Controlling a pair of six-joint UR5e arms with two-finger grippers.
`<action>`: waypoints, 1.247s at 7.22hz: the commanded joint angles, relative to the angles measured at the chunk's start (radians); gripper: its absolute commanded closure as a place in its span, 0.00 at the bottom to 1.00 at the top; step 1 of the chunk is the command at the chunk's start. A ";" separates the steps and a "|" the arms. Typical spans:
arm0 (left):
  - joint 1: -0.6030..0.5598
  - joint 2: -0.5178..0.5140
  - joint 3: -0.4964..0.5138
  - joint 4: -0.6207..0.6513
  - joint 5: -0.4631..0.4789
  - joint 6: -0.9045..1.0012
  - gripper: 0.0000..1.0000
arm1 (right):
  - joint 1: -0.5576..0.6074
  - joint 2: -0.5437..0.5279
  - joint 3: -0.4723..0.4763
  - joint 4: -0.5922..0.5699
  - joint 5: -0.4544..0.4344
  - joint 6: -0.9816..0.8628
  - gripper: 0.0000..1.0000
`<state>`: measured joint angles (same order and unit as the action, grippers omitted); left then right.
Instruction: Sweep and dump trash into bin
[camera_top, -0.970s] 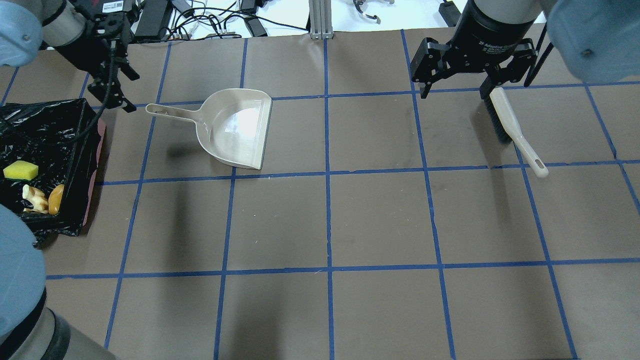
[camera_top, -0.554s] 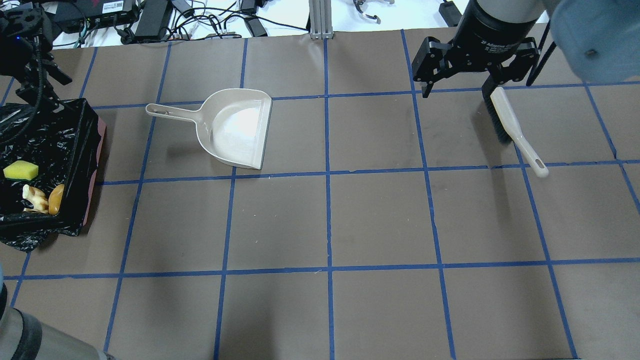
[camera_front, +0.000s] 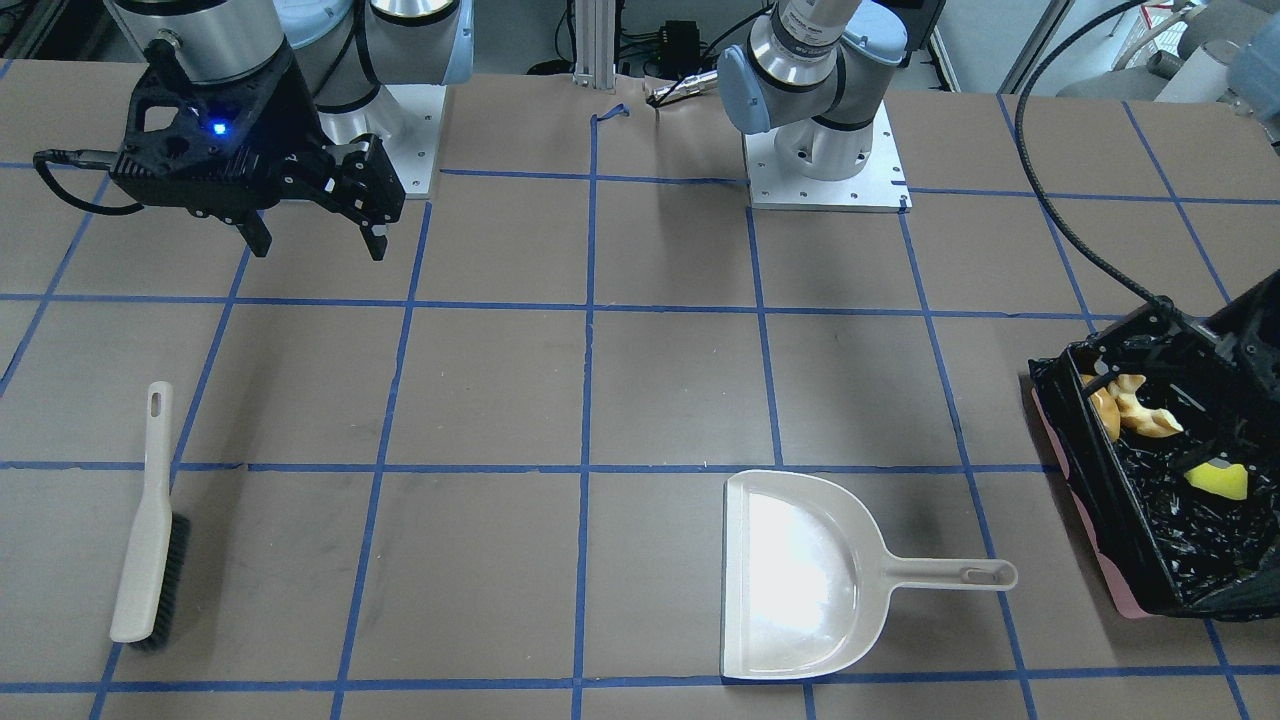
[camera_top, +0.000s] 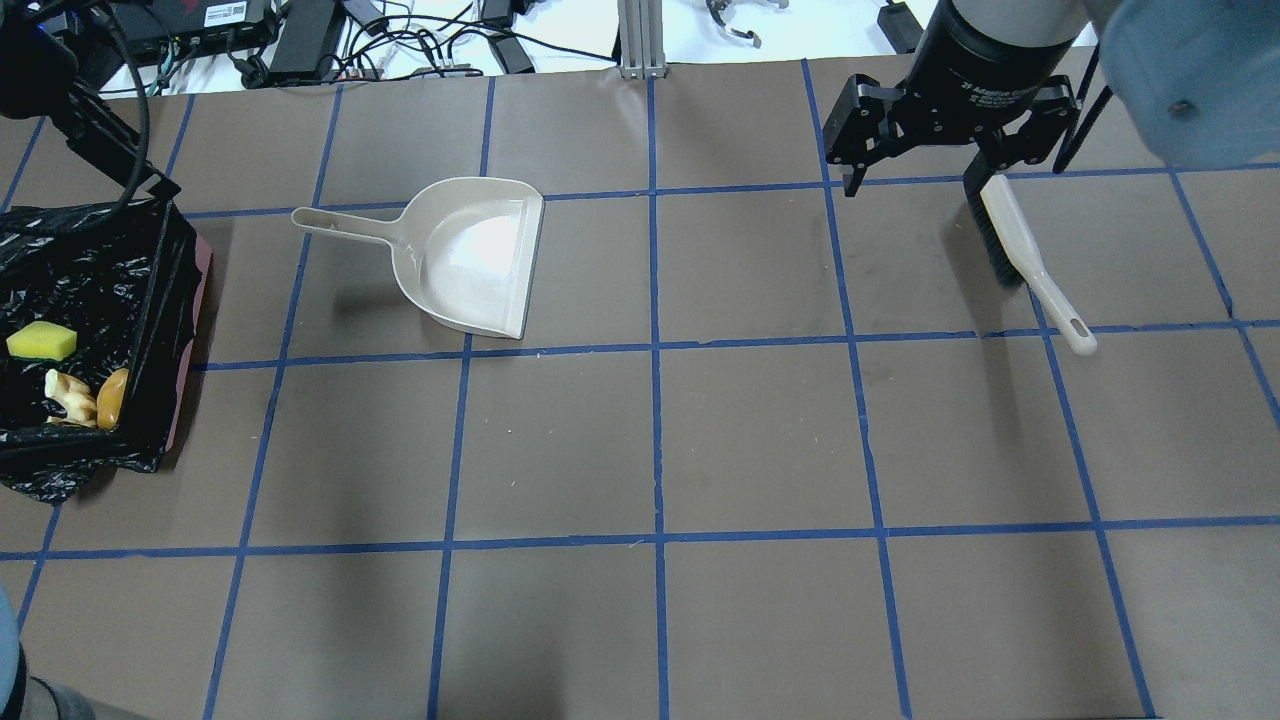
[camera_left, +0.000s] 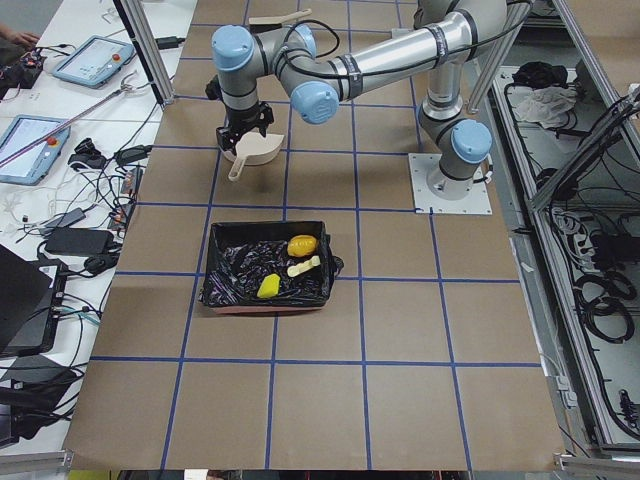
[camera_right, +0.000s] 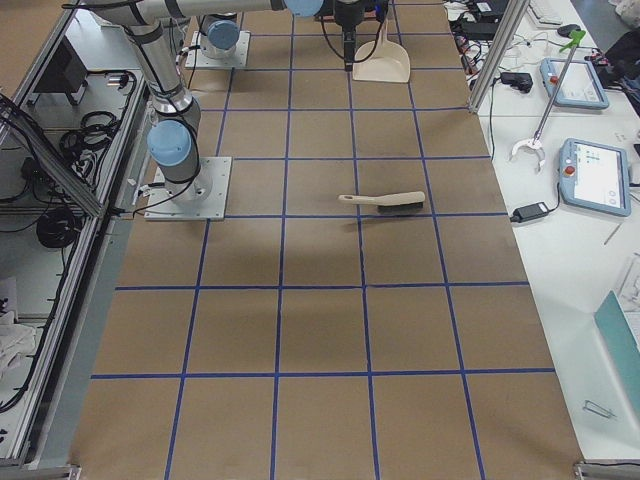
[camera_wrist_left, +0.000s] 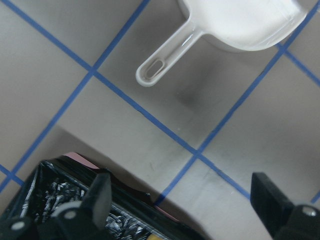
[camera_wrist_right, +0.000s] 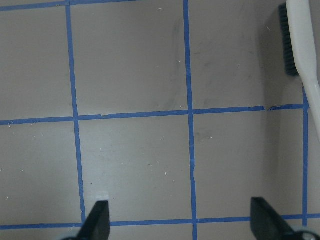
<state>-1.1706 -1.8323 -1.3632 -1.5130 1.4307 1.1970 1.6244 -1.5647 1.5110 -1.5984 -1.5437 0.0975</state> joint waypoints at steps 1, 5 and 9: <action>-0.085 0.060 -0.010 -0.039 0.002 -0.239 0.00 | 0.000 0.000 0.000 -0.002 -0.001 -0.001 0.00; -0.340 0.151 -0.014 -0.125 0.083 -0.870 0.00 | 0.005 -0.009 0.002 0.011 -0.007 -0.001 0.00; -0.424 0.214 -0.092 -0.182 0.086 -1.237 0.00 | 0.005 -0.011 0.008 0.002 -0.003 -0.002 0.00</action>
<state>-1.5648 -1.6387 -1.4174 -1.6908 1.5154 0.0344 1.6290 -1.5743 1.5181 -1.5973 -1.5465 0.0956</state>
